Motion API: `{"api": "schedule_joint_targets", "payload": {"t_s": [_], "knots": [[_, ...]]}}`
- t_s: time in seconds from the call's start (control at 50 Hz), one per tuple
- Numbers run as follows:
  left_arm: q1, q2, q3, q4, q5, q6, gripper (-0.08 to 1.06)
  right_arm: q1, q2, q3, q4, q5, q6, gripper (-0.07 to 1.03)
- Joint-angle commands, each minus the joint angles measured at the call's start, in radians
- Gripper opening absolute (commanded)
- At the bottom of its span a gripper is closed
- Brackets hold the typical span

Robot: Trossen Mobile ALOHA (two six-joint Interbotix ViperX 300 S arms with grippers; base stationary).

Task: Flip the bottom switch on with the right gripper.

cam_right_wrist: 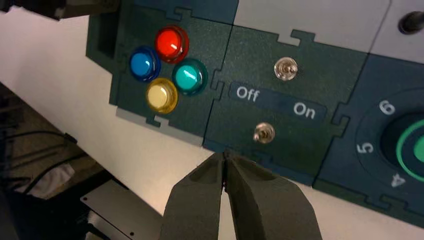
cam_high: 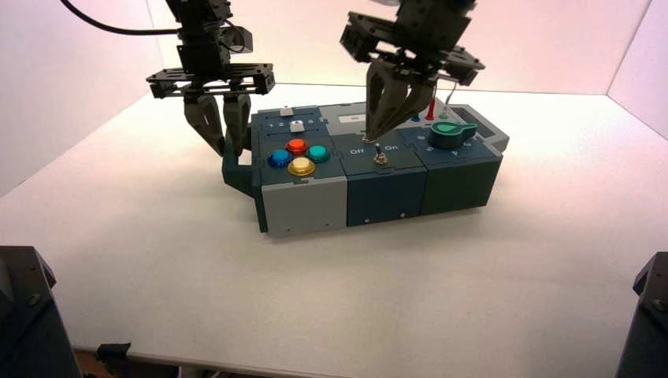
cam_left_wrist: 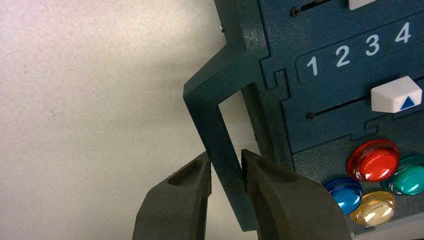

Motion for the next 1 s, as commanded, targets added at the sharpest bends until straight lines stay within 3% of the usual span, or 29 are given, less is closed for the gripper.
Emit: {"api": "schedule_joint_targets", "payload": {"t_s": [0.02, 0.5, 1.0], "knots": [[-0.008, -0.008, -0.023, 0.002, -0.012, 0.031, -0.03, 0.008, 0.012, -0.043, 0.005, -0.012, 0.002, -0.02], [-0.008, -0.009, -0.025, 0.002, -0.008, 0.038, -0.03, 0.003, 0.092, -0.060, 0.003, -0.040, 0.008, -0.02], [-0.008, -0.008, -0.023, 0.002, -0.006, 0.038, -0.03, -0.048, 0.098, -0.055, -0.041, -0.044, 0.008, -0.02]]}}
